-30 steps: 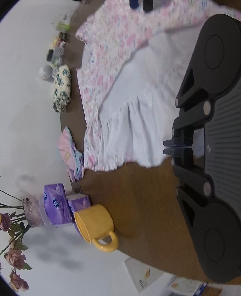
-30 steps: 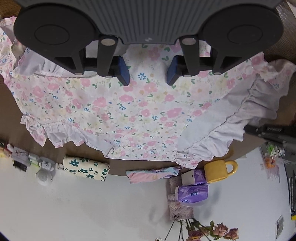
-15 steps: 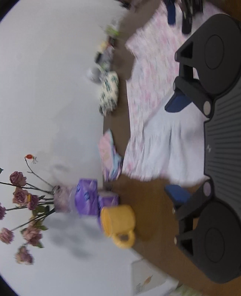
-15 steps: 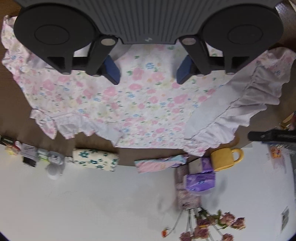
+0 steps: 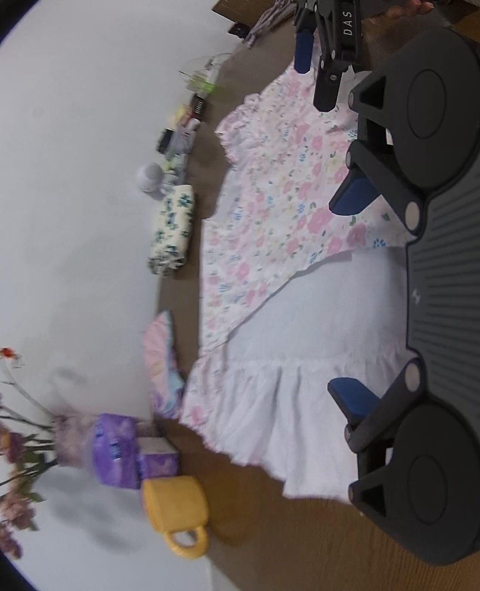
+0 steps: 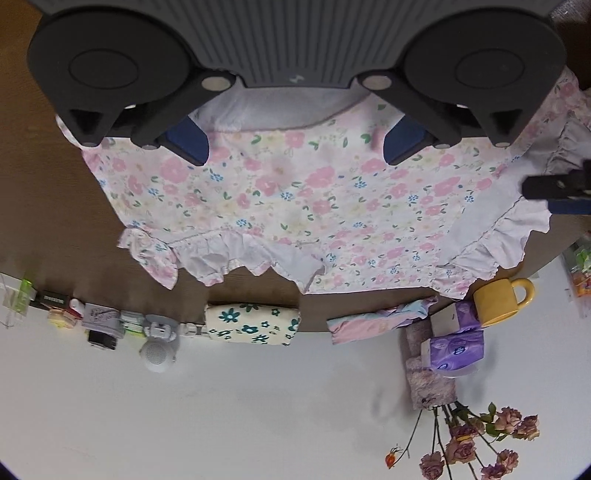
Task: Fold clothes
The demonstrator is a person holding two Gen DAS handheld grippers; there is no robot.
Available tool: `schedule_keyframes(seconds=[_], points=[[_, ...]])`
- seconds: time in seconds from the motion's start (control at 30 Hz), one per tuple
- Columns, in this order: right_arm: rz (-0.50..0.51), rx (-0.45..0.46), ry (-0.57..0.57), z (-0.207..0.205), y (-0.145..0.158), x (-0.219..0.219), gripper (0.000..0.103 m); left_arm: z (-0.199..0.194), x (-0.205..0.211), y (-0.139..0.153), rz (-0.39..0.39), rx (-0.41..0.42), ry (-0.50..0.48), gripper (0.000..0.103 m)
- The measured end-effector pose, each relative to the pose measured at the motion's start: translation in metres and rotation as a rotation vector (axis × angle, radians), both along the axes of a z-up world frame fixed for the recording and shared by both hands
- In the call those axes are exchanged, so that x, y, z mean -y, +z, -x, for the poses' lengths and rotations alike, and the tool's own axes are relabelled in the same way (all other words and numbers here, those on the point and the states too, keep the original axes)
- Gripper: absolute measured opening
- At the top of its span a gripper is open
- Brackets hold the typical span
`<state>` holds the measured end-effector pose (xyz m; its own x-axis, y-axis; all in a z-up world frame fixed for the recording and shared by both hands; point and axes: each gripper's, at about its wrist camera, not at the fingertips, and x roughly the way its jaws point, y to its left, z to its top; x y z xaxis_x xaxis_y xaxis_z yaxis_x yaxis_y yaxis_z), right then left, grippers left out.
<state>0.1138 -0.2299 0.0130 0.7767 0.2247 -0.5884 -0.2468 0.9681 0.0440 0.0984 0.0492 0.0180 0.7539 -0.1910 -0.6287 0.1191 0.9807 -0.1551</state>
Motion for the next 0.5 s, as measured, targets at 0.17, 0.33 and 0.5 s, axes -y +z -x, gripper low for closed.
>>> schedule_keyframes(seconds=[0.17,0.33,0.5], points=[[0.006,-0.034,0.024,-0.016,-0.008,-0.001,0.102,-0.014,0.009,-0.008,-0.020,-0.025,0.027,0.095],[-0.017,-0.062,0.013,-0.029,-0.015,0.004,0.102,-0.024,0.012,-0.011,-0.055,-0.029,0.047,0.095],[0.016,-0.058,0.016,-0.032,-0.019,0.000,0.102,-0.026,0.016,-0.017,-0.090,-0.008,0.040,0.101]])
